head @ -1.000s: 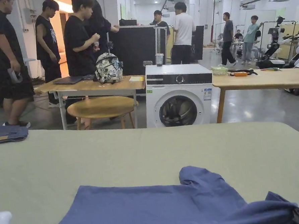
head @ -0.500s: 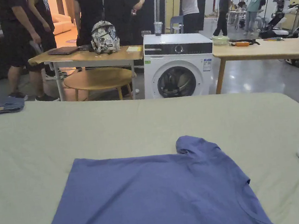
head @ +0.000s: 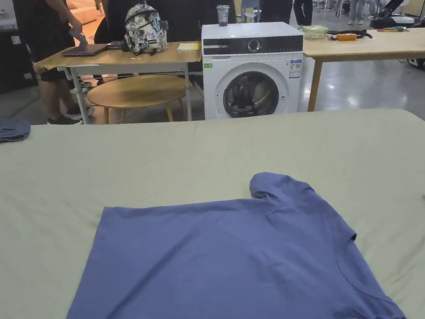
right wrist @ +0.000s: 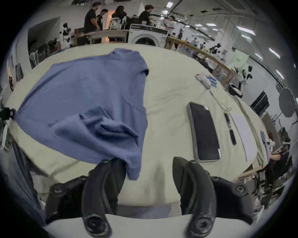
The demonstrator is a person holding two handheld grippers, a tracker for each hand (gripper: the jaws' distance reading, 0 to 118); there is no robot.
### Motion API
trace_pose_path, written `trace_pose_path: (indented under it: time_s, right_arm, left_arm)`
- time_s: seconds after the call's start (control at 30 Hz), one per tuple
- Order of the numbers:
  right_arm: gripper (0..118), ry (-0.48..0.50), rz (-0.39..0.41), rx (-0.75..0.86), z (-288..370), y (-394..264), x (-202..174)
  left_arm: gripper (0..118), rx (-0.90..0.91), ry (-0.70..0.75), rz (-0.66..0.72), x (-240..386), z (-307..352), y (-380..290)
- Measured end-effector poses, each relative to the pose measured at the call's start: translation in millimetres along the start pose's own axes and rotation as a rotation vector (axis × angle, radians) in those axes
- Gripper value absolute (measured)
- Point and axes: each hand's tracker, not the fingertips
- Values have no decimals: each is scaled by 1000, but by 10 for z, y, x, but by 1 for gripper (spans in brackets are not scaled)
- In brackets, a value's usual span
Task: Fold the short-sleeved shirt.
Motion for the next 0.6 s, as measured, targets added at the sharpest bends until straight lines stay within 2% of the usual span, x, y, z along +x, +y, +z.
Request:
trace_pose_path:
  time_s: [0.07,0.17,0.33,0.47,0.57,0.6]
  right_arm:
    - [64,-14,-20,64,102,109,-32]
    - [65,-17,-41,180,204,248,-169]
    - [65,-60,-86,349,364,498,-551]
    - [64,-16,-139,490,506,664,-864]
    - [63,3,-134,580,522,766,-1100]
    - [59,5,-130,610,529,797,-1185]
  left_arm:
    - [34,64,-24,39,45,90,122]
    - [36,139,-65,48,104,96,257]
    - [36,231,-56,37,414,207,431]
    - [36,318,-71,28,569,223,519]
    - [34,394,-25,-26,809,300,538]
    - [30,417,-7,-34,864,317,555]
